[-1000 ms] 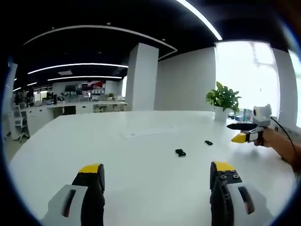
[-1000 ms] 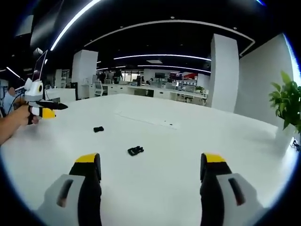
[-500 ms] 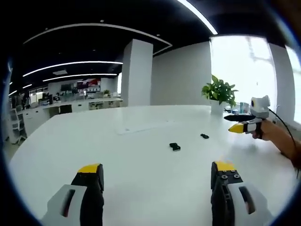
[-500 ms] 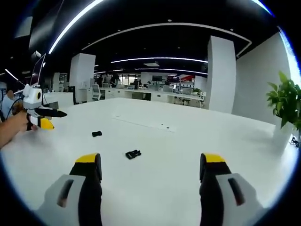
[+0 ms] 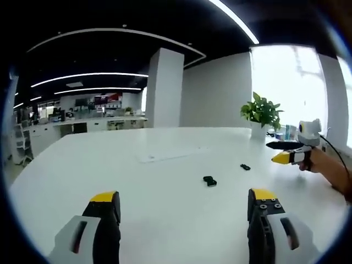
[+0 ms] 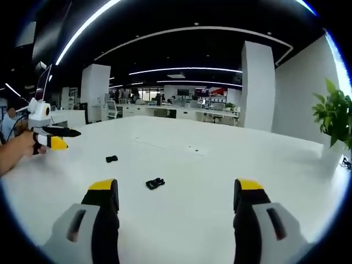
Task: Snap the two parts of the plastic buckle together until the buckle closes and remains connected.
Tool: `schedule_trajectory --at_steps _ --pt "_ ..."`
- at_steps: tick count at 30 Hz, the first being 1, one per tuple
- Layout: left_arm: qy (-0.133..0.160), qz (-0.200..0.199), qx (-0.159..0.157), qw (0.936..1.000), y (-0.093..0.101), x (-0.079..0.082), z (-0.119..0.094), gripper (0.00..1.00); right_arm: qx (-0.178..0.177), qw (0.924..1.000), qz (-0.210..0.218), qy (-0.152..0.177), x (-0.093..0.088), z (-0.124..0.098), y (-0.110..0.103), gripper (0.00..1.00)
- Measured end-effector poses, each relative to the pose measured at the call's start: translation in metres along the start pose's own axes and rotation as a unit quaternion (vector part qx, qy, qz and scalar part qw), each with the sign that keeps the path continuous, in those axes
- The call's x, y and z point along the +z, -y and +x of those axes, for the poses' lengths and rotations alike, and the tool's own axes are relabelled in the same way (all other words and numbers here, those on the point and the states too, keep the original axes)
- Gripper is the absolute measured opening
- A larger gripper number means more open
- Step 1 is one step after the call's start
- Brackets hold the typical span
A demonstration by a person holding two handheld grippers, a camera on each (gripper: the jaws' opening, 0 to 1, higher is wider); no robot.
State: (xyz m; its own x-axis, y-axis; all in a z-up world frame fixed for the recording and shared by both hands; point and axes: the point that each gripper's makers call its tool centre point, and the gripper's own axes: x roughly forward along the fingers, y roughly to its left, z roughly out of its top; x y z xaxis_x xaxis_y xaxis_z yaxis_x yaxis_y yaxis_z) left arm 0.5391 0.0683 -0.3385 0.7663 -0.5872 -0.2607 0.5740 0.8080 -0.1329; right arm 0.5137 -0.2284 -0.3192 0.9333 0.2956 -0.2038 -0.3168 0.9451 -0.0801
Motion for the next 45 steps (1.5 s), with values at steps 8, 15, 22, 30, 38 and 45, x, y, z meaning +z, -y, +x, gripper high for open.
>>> schedule_trajectory --at_steps 8,15,22,30,38,45 --pt "0.014 -0.01 0.001 0.9999 -0.003 0.008 -0.001 0.95 0.01 0.9999 0.0 -0.005 -0.002 0.01 -0.01 0.89" --pt "0.009 -0.001 0.0 1.0 -0.002 0.006 0.001 0.99 0.006 1.0 -0.005 0.0 0.001 0.013 -0.015 0.87" --pt "0.017 -0.005 -0.017 0.9997 0.003 0.013 0.01 0.99 0.009 0.9999 -0.013 -0.005 0.003 0.029 -0.019 0.85" --pt "0.011 0.013 -0.008 0.9998 0.008 0.01 0.015 0.97 0.017 0.9996 -0.022 -0.007 0.005 0.035 -0.026 0.85" --pt "-0.001 0.028 0.002 0.9996 0.008 0.004 0.024 0.95 0.012 0.9995 -0.028 -0.008 0.008 0.038 -0.018 0.84" --pt "0.011 0.035 0.005 0.9993 0.011 0.008 0.028 0.96 0.012 0.9999 -0.009 -0.009 0.007 0.047 -0.013 0.83"
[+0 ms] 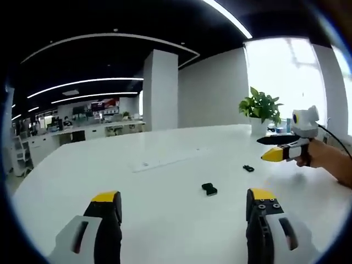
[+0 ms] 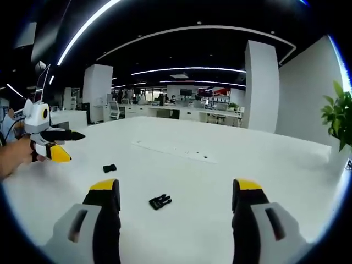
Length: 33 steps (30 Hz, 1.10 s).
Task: Snap the two parts of the plastic buckle together until the buckle closes and remains connected.
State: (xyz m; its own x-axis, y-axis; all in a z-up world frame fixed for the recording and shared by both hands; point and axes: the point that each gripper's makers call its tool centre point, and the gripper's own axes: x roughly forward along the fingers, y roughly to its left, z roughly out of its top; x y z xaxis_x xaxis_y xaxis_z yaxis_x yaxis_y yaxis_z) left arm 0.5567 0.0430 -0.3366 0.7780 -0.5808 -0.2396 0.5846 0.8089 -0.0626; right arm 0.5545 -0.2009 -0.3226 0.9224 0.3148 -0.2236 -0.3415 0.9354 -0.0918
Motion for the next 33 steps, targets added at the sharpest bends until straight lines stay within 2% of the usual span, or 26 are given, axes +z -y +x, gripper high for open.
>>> schedule_trajectory --at_steps 3,5,12,22,25,27,29,31,33 --pt "0.009 -0.024 0.003 0.9997 -0.005 0.008 0.008 0.95 -0.002 1.0 0.006 0.0 0.002 0.006 0.0 0.83" --pt "0.012 -0.026 0.01 0.9995 -0.008 0.009 0.01 0.94 -0.004 0.9999 0.011 0.003 0.004 0.008 0.0 0.82" --pt "0.005 -0.031 0.008 0.9995 -0.013 0.006 0.007 0.95 -0.003 0.9999 0.003 -0.014 -0.003 0.014 -0.003 0.82" --pt "-0.007 -0.029 -0.001 0.9996 -0.012 0.001 0.009 0.95 -0.01 0.9999 0.011 0.003 0.007 0.011 0.0 0.81" --pt "-0.009 -0.035 0.007 0.9993 -0.021 0.006 0.018 0.95 -0.022 0.9997 0.003 0.002 0.006 0.014 0.003 0.8" --pt "0.008 -0.062 0.006 0.998 -0.025 0.016 0.026 0.94 -0.026 0.9997 0.003 -0.001 0.007 0.017 0.005 0.8" --pt "0.015 -0.055 0.007 0.9983 -0.025 0.019 0.027 0.93 -0.027 0.9996 0.009 0.007 0.012 0.018 0.006 0.8" --pt "0.014 -0.024 0.016 0.9995 -0.027 0.017 0.025 0.91 -0.025 0.9995 0.01 0.016 0.014 0.018 0.005 0.8" --pt "0.01 -0.024 0.014 0.9996 -0.027 0.017 0.024 0.92 -0.025 0.9996 0.008 0.012 0.013 0.019 0.006 0.8"
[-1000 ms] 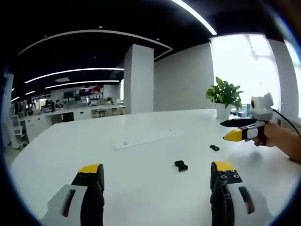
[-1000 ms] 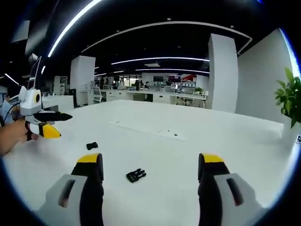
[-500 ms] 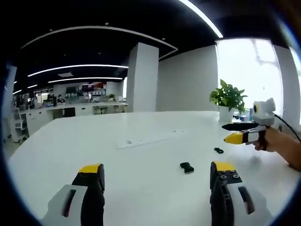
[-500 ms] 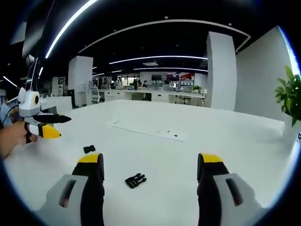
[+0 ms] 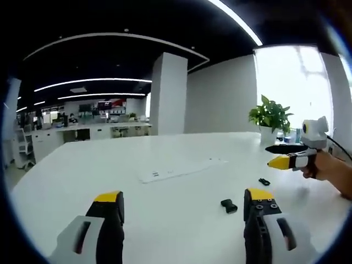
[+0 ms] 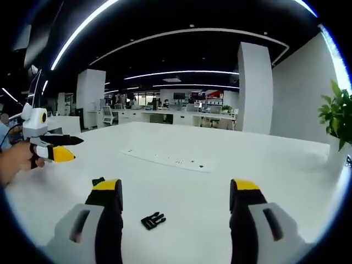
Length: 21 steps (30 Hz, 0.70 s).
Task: Snap the two parts of the plastic buckle together until the buckle closes and remains connected.
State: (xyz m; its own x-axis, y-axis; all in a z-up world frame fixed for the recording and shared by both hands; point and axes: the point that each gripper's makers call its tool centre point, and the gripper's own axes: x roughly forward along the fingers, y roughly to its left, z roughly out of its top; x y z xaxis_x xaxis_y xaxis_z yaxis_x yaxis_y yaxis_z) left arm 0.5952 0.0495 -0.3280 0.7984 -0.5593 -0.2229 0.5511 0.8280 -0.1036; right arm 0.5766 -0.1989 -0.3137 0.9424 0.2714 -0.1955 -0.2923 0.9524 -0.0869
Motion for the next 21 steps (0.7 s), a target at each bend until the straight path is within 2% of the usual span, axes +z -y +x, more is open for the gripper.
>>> schedule_trajectory --at_steps 7,11,13,15,16,17,18,19,20,21 --pt "0.004 -0.019 -0.013 0.9997 0.007 0.0 0.002 0.94 -0.003 1.0 0.002 0.0 -0.001 -0.003 0.002 0.8" --pt "-0.007 0.001 -0.013 0.9999 0.017 -0.006 0.01 0.94 -0.014 0.9999 0.003 0.005 0.001 -0.003 0.006 0.8" --pt "0.006 0.02 0.002 0.9998 0.015 -0.001 0.013 0.93 -0.06 0.998 0.003 0.017 0.005 -0.003 0.02 0.76" --pt "0.003 0.018 0.003 0.9998 0.019 -0.001 0.016 0.93 -0.081 0.9961 -0.028 0.023 0.009 0.001 0.024 0.75" --pt "0.011 -0.001 -0.004 0.9999 0.021 0.003 0.021 0.93 -0.083 0.9961 -0.018 0.025 0.008 0.004 0.025 0.75" --pt "0.009 -0.003 -0.002 1.0 0.021 0.003 0.024 0.92 -0.086 0.9957 -0.011 0.032 0.01 0.007 0.026 0.75" --pt "0.007 -0.001 0.0 1.0 0.022 0.001 0.026 0.92 -0.087 0.9954 0.017 0.037 0.012 0.011 0.026 0.75" --pt "0.002 0.011 0.001 0.9999 0.023 -0.002 0.026 0.91 -0.084 0.9954 0.025 0.04 0.013 0.013 0.025 0.75" --pt "-0.007 0.028 -0.002 0.9996 0.025 -0.006 0.025 0.9 -0.081 0.9956 0.024 0.041 0.014 0.014 0.024 0.74" --pt "-0.005 0.027 -0.002 0.9996 0.027 -0.007 0.023 0.9 -0.081 0.9957 0.019 0.041 0.015 0.015 0.022 0.74"
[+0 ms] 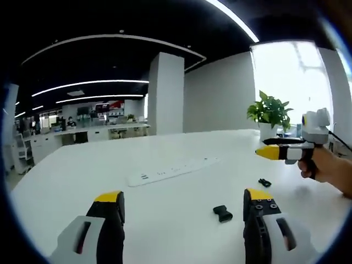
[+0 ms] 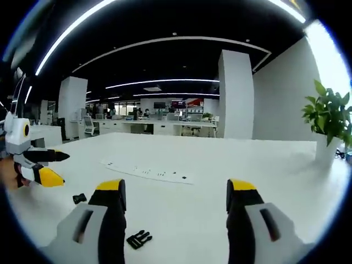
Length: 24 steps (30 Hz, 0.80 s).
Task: Snap the two parts of the plastic buckle together until the buckle closes and remains connected.
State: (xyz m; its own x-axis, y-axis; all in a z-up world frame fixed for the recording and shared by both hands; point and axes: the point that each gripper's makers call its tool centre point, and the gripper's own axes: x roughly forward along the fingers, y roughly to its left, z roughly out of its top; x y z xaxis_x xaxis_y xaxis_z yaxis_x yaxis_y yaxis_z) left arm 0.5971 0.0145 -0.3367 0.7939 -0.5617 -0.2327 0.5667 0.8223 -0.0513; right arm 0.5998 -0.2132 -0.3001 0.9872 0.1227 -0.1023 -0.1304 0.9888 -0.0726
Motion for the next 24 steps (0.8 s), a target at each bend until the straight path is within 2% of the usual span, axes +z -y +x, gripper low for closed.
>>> schedule_trajectory --at_steps 2,4,6,8,10,12,14,16,17,19,22,24 --pt "0.003 -0.006 -0.005 1.0 0.002 0.001 -0.003 0.91 0.009 0.9997 -0.021 -0.002 0.0 0.001 -0.006 0.74" --pt "0.002 -0.017 -0.01 0.9998 0.006 0.001 -0.002 0.92 0.014 0.9997 -0.019 -0.008 -0.002 0.0 -0.008 0.74" --pt "-0.015 -0.007 -0.013 0.9998 0.008 -0.009 -0.001 0.92 0.021 0.9996 -0.011 -0.016 -0.006 -0.001 -0.011 0.74" --pt "-0.027 0.008 -0.001 0.9996 0.006 -0.013 0.001 0.89 0.026 0.9994 -0.009 -0.024 -0.009 -0.003 -0.015 0.73" --pt "-0.027 0.01 0.0 0.9996 0.007 -0.013 0.003 0.86 0.028 0.9991 -0.012 -0.028 -0.011 -0.004 -0.018 0.73" --pt "-0.004 -0.006 -0.002 1.0 0.01 -0.006 0.004 0.86 0.025 0.9993 -0.011 -0.027 -0.01 -0.003 -0.019 0.72" --pt "0.004 -0.008 0.019 0.9998 0.002 0.0 0.012 0.84 0.015 0.9993 -0.022 -0.026 -0.01 0.001 -0.018 0.69" --pt "0.03 -0.043 0.016 0.9985 0.007 0.01 0.015 0.81 0.015 0.9989 -0.036 -0.027 -0.013 0.004 -0.017 0.68" --pt "0.029 -0.048 -0.002 0.9984 0.011 0.011 0.021 0.81 0.021 0.9989 -0.031 -0.03 -0.014 0.005 -0.016 0.68" --pt "0.005 -0.004 0.0 1.0 0.014 -0.001 0.019 0.81 0.011 0.9978 -0.061 -0.024 -0.011 0.008 -0.008 0.68" --pt "0.0 -0.013 -0.008 0.9999 0.021 -0.002 0.013 0.81 0.017 0.9986 -0.044 -0.024 -0.01 0.018 -0.011 0.66" --pt "-0.006 -0.004 -0.017 0.9998 0.028 -0.003 0.01 0.81 0.027 0.998 -0.047 -0.031 -0.015 0.02 -0.019 0.67"
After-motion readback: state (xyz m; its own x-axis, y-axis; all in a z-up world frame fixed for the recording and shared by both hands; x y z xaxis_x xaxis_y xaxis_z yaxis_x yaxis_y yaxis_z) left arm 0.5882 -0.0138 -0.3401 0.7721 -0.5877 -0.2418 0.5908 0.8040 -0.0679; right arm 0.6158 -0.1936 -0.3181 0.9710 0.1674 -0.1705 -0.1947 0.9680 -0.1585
